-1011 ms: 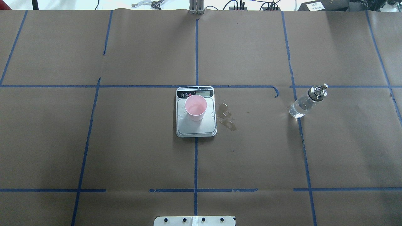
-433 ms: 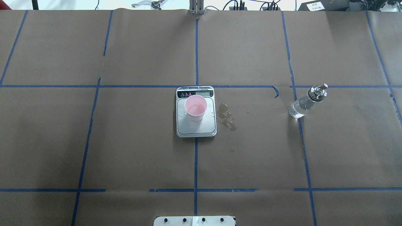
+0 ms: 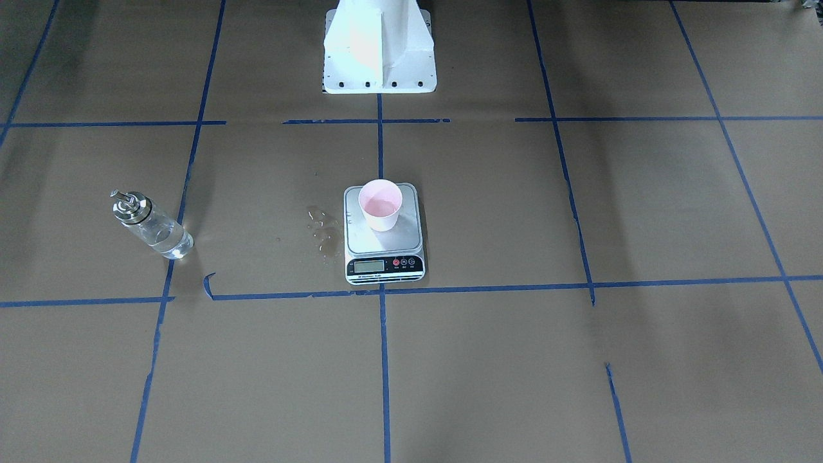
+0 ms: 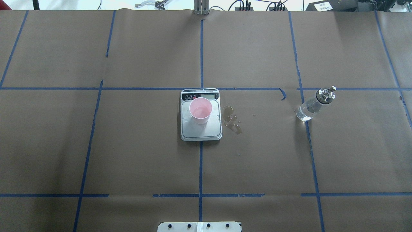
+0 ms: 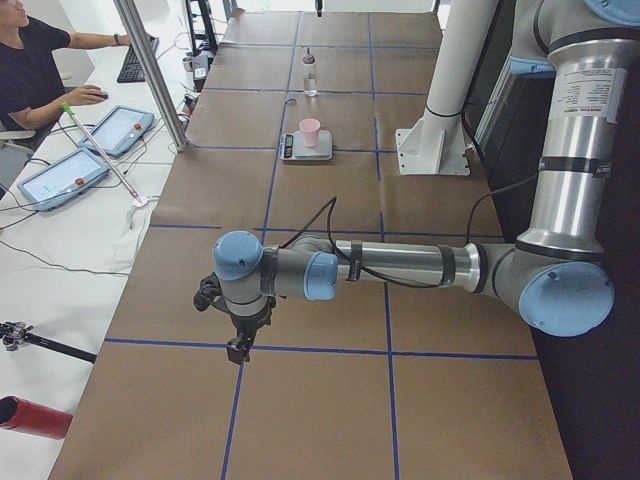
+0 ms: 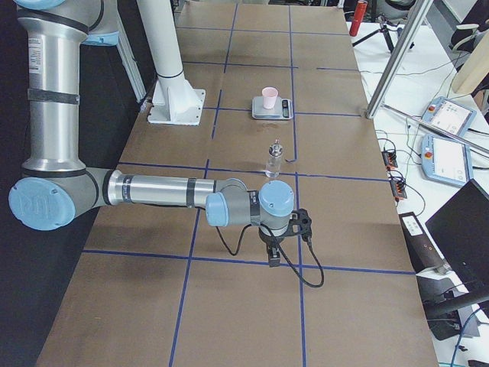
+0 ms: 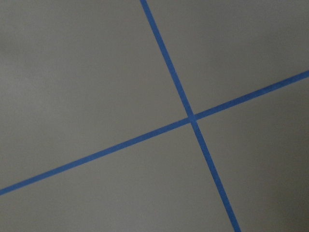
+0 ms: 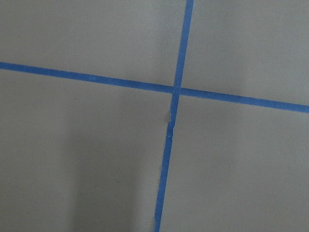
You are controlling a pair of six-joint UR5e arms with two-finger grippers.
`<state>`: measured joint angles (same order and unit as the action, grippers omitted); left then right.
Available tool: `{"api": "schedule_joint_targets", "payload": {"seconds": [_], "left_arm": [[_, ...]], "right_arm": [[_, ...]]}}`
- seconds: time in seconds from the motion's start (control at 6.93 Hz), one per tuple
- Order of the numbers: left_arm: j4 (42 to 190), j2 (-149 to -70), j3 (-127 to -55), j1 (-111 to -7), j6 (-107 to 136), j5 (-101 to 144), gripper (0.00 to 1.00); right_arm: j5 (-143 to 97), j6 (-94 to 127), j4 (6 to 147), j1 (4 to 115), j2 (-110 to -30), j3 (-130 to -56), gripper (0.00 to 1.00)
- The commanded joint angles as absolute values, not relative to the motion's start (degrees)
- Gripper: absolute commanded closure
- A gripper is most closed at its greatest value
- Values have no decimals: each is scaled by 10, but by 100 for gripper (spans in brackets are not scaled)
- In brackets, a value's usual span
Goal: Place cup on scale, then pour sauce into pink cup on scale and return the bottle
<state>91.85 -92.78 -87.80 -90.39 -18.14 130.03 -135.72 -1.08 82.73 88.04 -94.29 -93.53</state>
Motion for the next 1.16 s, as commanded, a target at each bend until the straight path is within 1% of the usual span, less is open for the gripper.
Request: {"api": "schedule_joint_targets", "payload": {"seconds": [0.0,0.14,1.01], "left_arm": [[920,-929,-878,-902,-155,1300,0],[919,-932,-879,-902,-154,1299,0],[893,-929,-883,-903,-155,1303,0]], "right_arm": [[-1364,-6,892,905,-940,-982,0],[-1364,-6,912,905,-941,-998,0],[-1361,-7,907,905,-945,-992,0]]}}
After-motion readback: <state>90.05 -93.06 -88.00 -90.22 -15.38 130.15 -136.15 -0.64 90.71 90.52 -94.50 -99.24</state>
